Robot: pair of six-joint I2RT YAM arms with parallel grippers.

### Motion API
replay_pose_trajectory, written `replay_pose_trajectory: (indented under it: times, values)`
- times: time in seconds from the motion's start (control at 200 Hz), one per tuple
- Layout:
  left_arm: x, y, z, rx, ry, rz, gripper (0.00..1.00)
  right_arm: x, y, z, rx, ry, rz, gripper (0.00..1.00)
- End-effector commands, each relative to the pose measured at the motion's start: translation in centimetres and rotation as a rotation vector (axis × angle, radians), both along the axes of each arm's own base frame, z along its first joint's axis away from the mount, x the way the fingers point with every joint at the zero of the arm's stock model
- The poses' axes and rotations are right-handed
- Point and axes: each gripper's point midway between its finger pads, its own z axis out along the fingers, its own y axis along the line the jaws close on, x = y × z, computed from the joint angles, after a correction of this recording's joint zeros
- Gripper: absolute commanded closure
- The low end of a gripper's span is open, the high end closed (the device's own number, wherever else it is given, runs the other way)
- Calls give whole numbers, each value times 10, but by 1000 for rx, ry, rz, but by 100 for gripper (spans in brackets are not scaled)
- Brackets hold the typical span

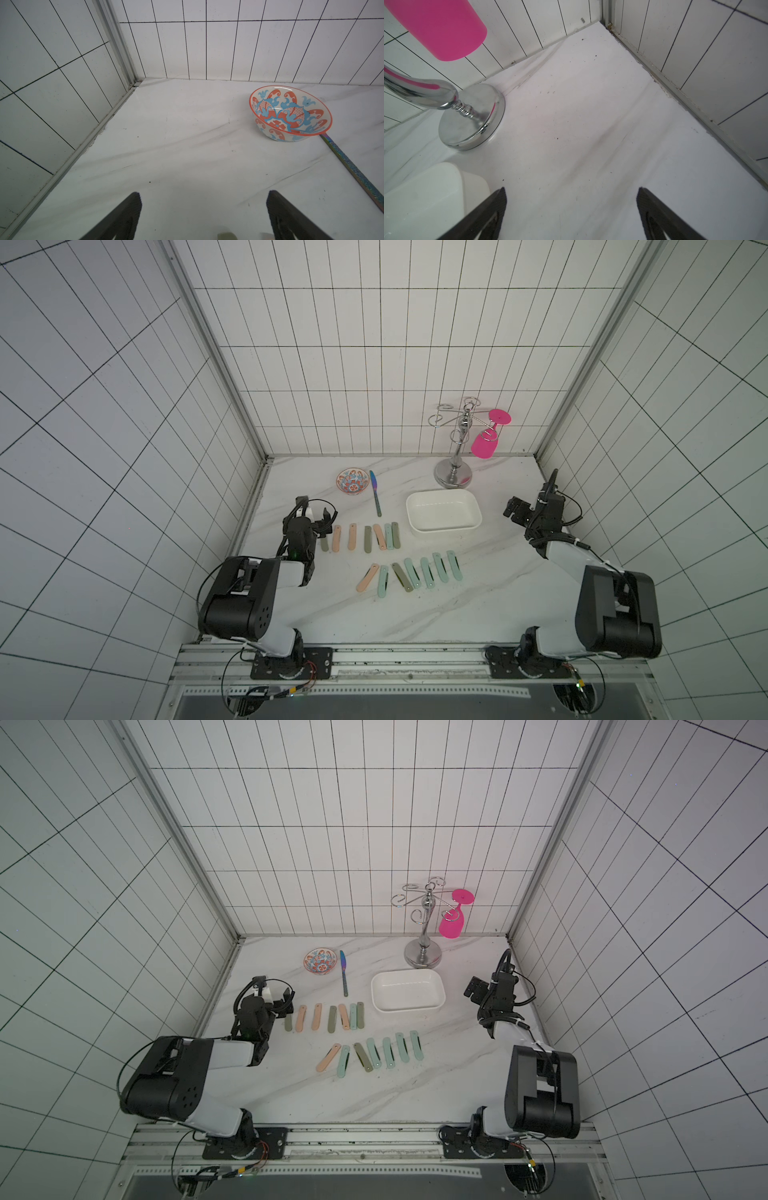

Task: Take the fruit knife out of the storage box
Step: Reset both arms

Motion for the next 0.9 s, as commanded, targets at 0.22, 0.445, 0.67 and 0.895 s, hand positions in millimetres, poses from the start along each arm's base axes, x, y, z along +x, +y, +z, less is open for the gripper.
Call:
replay_pose_trajectory:
  times: [0.22,0.445,0.67,0.895]
  values:
    - [5,-6,16,14,-79,-36,3,-23,9,-12,-131,-200,61,1]
    - [5,-6,15,15,-78,-36,3,-19,46,-26,-232,-228,210,2]
    - [4,-6,15,14,-76,-35,3,-4,46,-33,-243,-111,199,1]
    - [5,-6,15,13,-75,-33,3,-3,46,-31,-252,-138,192,2]
